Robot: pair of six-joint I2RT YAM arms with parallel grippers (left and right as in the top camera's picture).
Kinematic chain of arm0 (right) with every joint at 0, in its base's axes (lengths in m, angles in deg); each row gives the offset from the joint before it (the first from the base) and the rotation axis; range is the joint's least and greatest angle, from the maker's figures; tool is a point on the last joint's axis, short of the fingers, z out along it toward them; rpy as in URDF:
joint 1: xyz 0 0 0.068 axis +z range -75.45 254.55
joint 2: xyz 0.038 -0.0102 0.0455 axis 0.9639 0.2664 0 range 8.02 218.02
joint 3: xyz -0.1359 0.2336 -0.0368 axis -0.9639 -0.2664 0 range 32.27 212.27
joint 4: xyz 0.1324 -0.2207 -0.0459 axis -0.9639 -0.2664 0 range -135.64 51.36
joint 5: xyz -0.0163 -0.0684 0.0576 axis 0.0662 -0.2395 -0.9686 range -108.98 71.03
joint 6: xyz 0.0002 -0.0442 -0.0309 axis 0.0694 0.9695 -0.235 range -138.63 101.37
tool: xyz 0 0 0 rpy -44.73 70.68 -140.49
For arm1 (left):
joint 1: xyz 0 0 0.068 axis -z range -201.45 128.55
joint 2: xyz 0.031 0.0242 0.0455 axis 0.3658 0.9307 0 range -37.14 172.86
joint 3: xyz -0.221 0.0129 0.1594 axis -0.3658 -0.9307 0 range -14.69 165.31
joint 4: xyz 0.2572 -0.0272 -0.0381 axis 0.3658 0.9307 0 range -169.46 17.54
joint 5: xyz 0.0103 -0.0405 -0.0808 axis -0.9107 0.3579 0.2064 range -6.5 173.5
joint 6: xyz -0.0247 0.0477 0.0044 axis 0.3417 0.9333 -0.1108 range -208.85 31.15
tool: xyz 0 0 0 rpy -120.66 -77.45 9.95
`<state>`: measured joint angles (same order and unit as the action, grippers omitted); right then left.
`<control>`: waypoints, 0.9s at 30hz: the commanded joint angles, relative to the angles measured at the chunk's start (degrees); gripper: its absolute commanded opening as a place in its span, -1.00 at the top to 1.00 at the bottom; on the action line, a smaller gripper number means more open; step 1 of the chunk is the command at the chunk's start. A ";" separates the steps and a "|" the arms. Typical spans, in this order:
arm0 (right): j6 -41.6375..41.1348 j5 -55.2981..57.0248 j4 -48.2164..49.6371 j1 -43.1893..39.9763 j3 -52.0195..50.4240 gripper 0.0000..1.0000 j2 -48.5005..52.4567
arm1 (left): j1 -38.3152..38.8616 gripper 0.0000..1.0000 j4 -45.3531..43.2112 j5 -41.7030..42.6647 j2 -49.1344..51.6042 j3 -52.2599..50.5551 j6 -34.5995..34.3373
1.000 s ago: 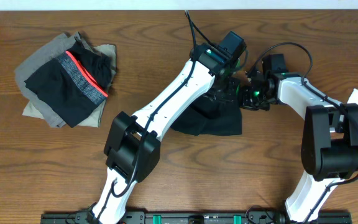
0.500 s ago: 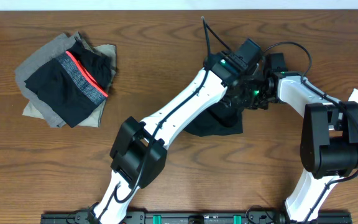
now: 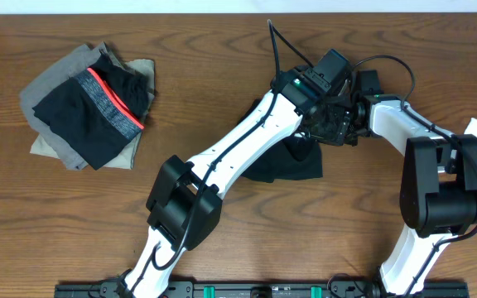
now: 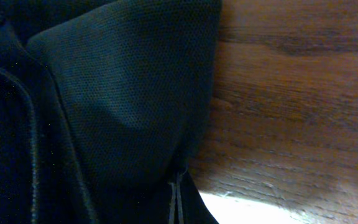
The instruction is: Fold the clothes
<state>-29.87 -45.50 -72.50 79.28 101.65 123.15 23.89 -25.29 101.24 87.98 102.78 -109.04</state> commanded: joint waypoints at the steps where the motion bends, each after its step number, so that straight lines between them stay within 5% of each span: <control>1: 1.05 6.21 -1.31 -0.70 -1.68 0.97 3.85 | -0.33 -0.57 1.77 -3.02 -3.74 1.66 2.12; 7: 3.10 4.72 -3.28 -5.51 -1.66 0.92 0.50 | -2.80 -0.66 8.17 -11.98 -8.39 1.66 2.40; 17: 15.21 -8.28 -9.09 -5.99 -1.66 0.15 -13.81 | -14.01 -0.68 17.79 -12.76 -9.38 0.15 2.56; 24: 14.67 -6.12 -10.43 -0.96 -1.68 0.09 -13.77 | -16.79 -0.68 17.59 -10.47 -9.38 -4.02 5.81; 27: 12.76 -4.92 -9.84 0.76 -1.68 0.32 -13.14 | -16.76 -0.69 16.39 -10.47 -9.38 -5.05 6.01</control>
<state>-16.41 -51.25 -82.62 78.45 99.99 109.14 6.95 -8.28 90.26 78.54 98.74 -104.62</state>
